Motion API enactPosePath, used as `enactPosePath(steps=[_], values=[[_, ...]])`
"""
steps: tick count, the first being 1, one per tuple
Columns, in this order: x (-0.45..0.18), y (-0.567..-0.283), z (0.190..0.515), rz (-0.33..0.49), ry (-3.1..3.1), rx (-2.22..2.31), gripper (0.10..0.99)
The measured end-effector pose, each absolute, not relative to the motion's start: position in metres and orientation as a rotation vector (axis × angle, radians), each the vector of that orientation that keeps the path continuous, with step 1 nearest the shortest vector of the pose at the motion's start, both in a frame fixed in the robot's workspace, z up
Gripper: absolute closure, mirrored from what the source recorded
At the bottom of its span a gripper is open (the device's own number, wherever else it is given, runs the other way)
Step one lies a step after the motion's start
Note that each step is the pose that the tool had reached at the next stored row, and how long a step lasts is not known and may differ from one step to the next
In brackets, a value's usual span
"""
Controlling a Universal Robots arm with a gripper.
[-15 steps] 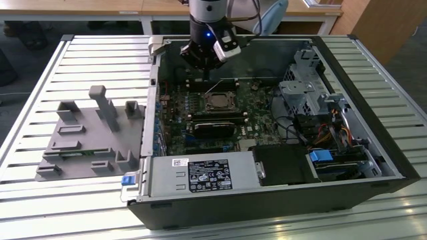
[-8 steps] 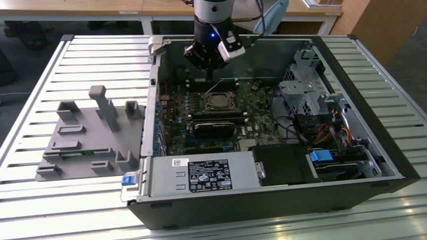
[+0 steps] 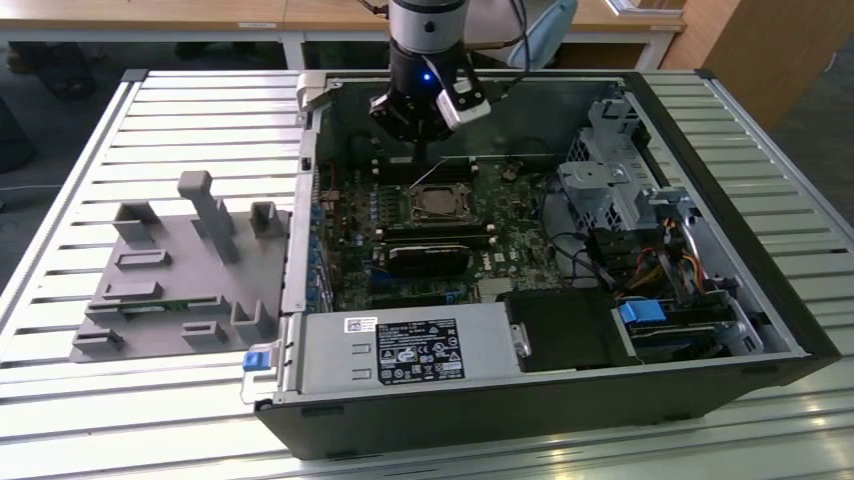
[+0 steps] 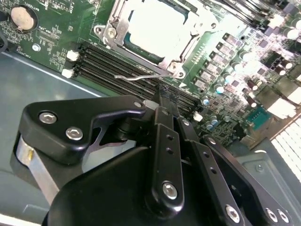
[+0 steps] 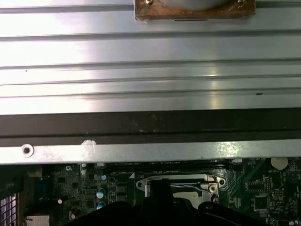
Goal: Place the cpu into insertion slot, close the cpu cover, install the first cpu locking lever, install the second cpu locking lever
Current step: 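Install the first cpu locking lever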
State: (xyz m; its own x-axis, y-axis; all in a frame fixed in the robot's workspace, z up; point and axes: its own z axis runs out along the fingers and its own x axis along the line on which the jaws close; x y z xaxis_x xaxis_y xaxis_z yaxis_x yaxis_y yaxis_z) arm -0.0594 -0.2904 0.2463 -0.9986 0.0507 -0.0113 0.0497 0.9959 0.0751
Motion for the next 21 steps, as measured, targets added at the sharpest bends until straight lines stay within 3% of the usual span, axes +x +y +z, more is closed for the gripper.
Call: enactPosePath(steps=[21], values=[[-0.037,-0.286,0.231,0.117,3.126,0.06,0.98]])
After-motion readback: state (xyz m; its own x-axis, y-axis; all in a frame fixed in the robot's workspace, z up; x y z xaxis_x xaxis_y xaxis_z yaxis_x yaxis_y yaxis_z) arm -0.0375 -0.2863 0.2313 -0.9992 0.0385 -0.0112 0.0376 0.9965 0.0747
